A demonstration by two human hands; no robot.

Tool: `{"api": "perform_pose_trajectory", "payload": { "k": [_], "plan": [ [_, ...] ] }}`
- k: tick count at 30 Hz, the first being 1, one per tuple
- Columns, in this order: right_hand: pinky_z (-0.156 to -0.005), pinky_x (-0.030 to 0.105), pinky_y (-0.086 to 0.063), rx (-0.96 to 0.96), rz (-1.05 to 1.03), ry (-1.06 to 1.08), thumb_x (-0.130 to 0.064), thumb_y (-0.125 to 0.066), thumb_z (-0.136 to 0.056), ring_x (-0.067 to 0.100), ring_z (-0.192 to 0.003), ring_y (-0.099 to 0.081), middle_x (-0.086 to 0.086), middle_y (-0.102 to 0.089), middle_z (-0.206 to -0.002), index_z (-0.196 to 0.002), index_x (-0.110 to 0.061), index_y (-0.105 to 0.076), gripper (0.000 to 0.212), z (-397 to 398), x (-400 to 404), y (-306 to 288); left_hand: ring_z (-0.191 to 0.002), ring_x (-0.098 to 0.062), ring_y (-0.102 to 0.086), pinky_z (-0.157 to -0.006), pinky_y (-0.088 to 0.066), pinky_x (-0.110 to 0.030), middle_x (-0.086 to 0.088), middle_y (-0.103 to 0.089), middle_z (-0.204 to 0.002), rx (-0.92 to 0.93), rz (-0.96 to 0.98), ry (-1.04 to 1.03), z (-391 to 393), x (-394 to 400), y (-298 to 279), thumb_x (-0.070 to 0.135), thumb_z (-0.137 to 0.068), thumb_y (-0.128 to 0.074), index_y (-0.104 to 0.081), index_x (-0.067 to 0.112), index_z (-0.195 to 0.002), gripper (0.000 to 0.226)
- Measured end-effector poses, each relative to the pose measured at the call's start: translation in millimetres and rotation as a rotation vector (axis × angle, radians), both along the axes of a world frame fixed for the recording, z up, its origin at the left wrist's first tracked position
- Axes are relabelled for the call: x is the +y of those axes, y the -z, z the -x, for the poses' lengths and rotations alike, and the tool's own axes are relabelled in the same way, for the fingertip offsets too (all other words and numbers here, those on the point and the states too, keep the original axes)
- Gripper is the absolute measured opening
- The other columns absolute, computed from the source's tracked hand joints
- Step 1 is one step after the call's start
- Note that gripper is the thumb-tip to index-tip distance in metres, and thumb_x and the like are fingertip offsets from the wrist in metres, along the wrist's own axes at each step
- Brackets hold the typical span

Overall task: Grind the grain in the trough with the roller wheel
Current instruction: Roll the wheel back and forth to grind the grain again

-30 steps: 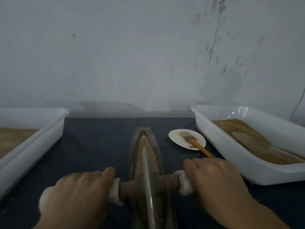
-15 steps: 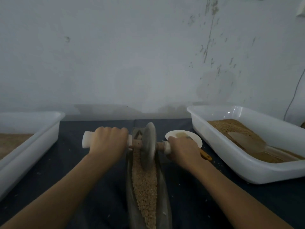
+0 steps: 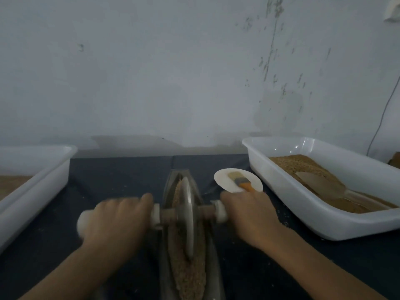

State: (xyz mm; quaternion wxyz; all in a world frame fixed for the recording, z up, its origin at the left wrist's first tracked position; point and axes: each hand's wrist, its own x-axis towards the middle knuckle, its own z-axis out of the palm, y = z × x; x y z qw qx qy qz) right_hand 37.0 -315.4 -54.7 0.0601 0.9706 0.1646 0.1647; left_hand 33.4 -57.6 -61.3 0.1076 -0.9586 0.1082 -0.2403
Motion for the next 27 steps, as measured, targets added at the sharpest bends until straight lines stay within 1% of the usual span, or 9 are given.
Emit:
{"api": "perform_pose_trajectory", "payload": {
  "k": [5, 10, 12, 14, 17, 20, 21, 24, 27],
  "plan": [
    [-0.068, 0.040, -0.050, -0.041, -0.073, 0.102, -0.036, -0.059, -0.086, 0.019, -0.073, -0.058, -0.002, -0.062, -0.082, -0.097, -0.023, -0.052, 0.018, -66, 8, 11, -0.080, -0.018, -0.062, -0.060, -0.034, -0.032, 0.006, -0.062, -0.088, -0.020, -0.039, -0.067, -63, -12, -14, 0.037, -0.083, -0.057, -0.033, 0.029, -0.085, 0.025],
    [-0.060, 0.031, -0.036, 0.012, -0.087, 0.032, -0.034, -0.064, -0.084, 0.019, -0.083, -0.058, -0.002, -0.062, -0.088, -0.093, -0.024, -0.049, 0.021, -26, -1, 11, -0.078, -0.012, -0.059, -0.063, -0.030, -0.028, 0.009, -0.060, -0.088, 0.004, -0.093, -0.032, -29, -14, -11, 0.035, -0.084, -0.059, -0.031, 0.030, -0.085, 0.029],
    [-0.056, 0.029, -0.030, 0.018, -0.016, -0.042, -0.031, -0.068, -0.080, 0.017, -0.074, -0.057, -0.004, -0.060, -0.082, -0.085, -0.028, -0.040, 0.028, 8, -5, 5, -0.073, -0.006, -0.047, -0.066, -0.029, -0.026, 0.014, -0.048, -0.082, 0.059, -0.024, -0.005, 3, -7, -9, 0.046, -0.082, -0.059, -0.027, 0.036, -0.085, 0.034],
    [-0.052, 0.030, -0.038, -0.040, 0.037, -0.095, -0.027, -0.074, -0.071, 0.016, -0.064, -0.055, -0.003, -0.059, -0.077, -0.084, -0.026, -0.045, 0.032, 37, -5, 0, -0.068, -0.004, -0.042, -0.064, -0.032, -0.026, 0.015, -0.042, -0.075, 0.087, 0.026, 0.047, 30, 3, -5, 0.053, -0.079, -0.054, -0.032, 0.037, -0.084, 0.028],
    [-0.063, 0.036, -0.048, 0.039, 0.073, -0.078, -0.025, -0.073, -0.072, 0.019, -0.075, -0.059, -0.001, -0.059, -0.085, -0.094, -0.024, -0.051, 0.031, 52, -3, 0, -0.043, -0.015, -0.055, -0.043, -0.042, -0.026, 0.008, -0.052, -0.056, -0.018, 0.116, 0.307, 51, 12, 3, 0.046, -0.063, -0.057, -0.061, 0.027, -0.073, 0.022],
    [-0.043, 0.029, -0.039, -0.053, 0.040, -0.076, -0.026, -0.083, -0.054, 0.014, -0.055, -0.057, -0.005, -0.059, -0.065, -0.076, -0.025, -0.051, 0.039, 37, -5, 2, -0.032, -0.019, -0.047, -0.044, -0.022, -0.021, 0.005, -0.045, -0.046, -0.047, 0.079, 0.253, 46, 10, 9, 0.027, -0.033, -0.087, -0.051, 0.021, -0.057, 0.044],
    [-0.044, 0.028, -0.035, -0.022, 0.036, -0.071, -0.026, -0.081, -0.060, 0.015, -0.057, -0.058, -0.005, -0.060, -0.067, -0.077, -0.026, -0.050, 0.035, 26, -5, 3, -0.034, -0.020, -0.048, -0.047, -0.021, -0.023, 0.004, -0.046, -0.047, -0.020, 0.077, 0.180, 37, 5, 7, 0.027, -0.031, -0.088, -0.046, 0.022, -0.058, 0.050],
    [-0.060, 0.033, -0.042, -0.029, 0.000, -0.020, -0.031, -0.068, -0.080, 0.020, -0.077, -0.060, -0.003, -0.063, -0.084, -0.095, -0.025, -0.051, 0.024, -23, 0, 2, -0.053, -0.019, -0.060, -0.050, -0.025, -0.027, 0.005, -0.059, -0.062, -0.040, 0.021, -0.030, -6, -5, 2, 0.034, -0.060, -0.078, -0.036, 0.027, -0.070, 0.044],
    [-0.078, 0.045, -0.049, 0.027, -0.056, 0.088, -0.033, -0.062, -0.086, 0.025, -0.086, -0.060, 0.002, -0.063, -0.092, -0.103, -0.022, -0.050, 0.023, -64, 4, 4, -0.076, -0.016, -0.064, -0.059, -0.031, -0.030, 0.007, -0.064, -0.084, -0.121, -0.069, -0.066, -50, -16, -12, 0.035, -0.082, -0.059, -0.034, 0.027, -0.082, 0.026]
  ]
}}
